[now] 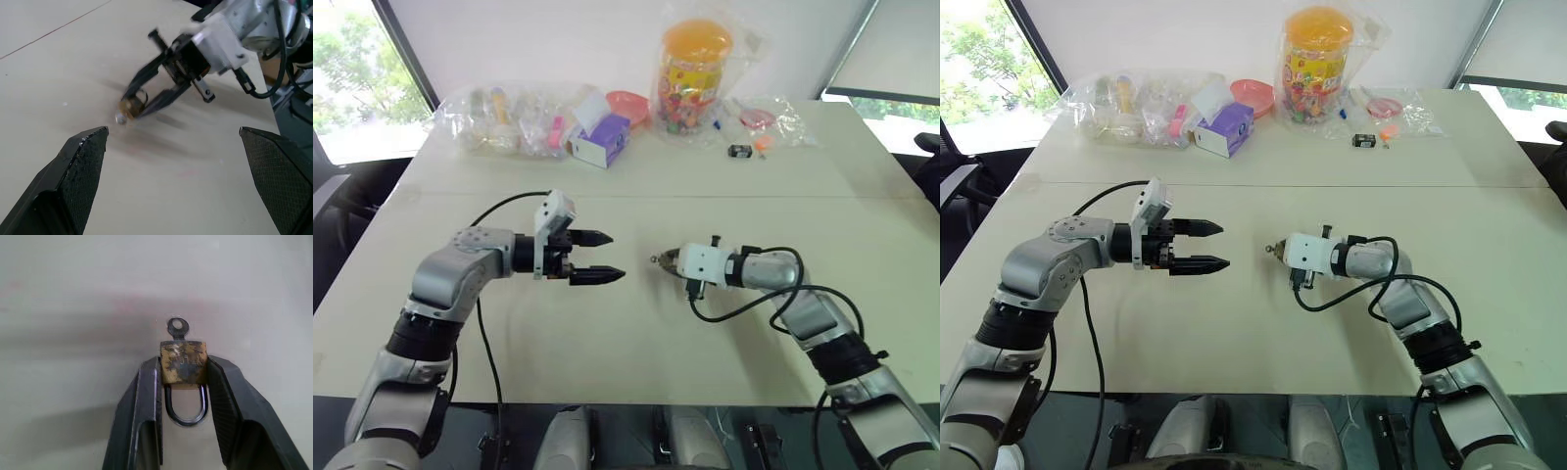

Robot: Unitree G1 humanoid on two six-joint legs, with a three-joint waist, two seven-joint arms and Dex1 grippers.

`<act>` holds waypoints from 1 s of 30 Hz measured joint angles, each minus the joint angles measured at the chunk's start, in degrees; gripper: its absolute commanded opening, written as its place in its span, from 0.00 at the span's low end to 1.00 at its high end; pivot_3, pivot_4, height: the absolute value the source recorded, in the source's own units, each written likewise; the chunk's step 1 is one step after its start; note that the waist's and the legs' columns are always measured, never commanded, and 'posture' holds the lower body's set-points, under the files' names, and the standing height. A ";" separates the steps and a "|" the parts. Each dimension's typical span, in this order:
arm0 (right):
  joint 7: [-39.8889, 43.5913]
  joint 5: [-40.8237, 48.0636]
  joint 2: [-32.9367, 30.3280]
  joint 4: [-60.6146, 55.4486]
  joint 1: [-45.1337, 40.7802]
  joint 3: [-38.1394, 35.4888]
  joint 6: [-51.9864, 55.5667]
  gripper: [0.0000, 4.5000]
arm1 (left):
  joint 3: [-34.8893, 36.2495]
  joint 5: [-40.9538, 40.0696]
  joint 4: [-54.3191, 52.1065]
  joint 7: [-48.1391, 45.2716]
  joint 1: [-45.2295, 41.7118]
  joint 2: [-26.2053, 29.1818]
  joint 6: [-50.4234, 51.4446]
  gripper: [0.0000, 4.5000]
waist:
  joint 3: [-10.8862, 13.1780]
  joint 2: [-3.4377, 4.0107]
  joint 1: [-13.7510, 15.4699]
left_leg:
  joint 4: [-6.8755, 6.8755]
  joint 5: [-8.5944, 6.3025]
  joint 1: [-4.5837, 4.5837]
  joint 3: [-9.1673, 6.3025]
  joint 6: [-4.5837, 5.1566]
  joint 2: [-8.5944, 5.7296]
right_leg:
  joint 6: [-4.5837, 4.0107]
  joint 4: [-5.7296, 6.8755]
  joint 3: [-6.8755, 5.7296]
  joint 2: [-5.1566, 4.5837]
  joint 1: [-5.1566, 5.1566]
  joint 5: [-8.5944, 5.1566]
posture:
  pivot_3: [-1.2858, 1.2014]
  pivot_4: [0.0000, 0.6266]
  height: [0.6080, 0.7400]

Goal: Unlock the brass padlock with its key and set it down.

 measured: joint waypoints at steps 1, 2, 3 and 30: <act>-1.33 -1.27 -0.85 -2.61 0.24 -0.94 -1.54 0.16 | -0.05 -0.10 1.47 -0.05 -0.83 -1.05 0.23 1.00 | 0.01 -0.02 -0.06 | 0.00 0.00 0.00 0.00 0.00 0.01 | 0.00 -0.01 0.00 0.02 -0.01 0.00 | 0.52 0.24 1.00; -2.53 -2.37 -1.85 -5.55 0.72 -1.99 -3.02 0.16 | -0.02 -0.44 3.42 -0.02 -2.22 -2.83 0.71 1.00 | 0.01 -0.02 0.09 | 0.01 0.00 -0.03 -0.01 0.00 -0.01 | 0.00 0.00 -0.01 0.00 -0.01 0.00 | 0.52 0.24 1.00; -3.76 -3.41 -2.30 -8.85 1.00 -3.06 -4.52 0.16 | 0.02 -0.79 5.29 -0.01 -3.85 -4.66 1.25 1.00 | 0.02 -0.04 0.13 | 0.01 0.00 -0.03 -0.02 0.00 -0.01 | 0.00 -0.02 -0.01 0.03 -0.01 0.00 | 0.52 0.24 1.00; -5.54 -6.79 -2.31 -21.61 4.97 -4.70 -6.75 0.16 | 1.43 -4.10 10.82 -3.43 -11.60 -8.31 5.97 0.27 | 0.02 -0.04 -0.14 | 0.01 0.02 0.01 -0.02 -0.02 0.01 | 0.00 0.00 -0.01 0.08 0.00 0.00 | 0.52 0.24 1.00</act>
